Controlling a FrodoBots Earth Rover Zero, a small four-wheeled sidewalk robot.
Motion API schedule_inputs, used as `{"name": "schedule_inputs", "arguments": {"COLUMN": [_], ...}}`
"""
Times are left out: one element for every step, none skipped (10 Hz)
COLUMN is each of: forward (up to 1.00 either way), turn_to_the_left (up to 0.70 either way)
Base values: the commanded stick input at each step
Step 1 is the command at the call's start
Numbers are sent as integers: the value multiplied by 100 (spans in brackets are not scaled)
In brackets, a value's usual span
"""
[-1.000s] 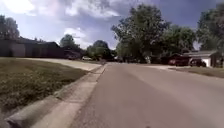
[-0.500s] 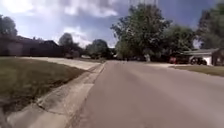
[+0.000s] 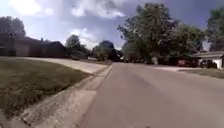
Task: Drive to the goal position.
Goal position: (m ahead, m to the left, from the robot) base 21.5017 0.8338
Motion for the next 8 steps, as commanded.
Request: {"name": "schedule_inputs", "arguments": {"forward": [100,100,100,100,100,100,100,100], "turn_to_the_left": [0,0,0,0,0,0,0,0]}}
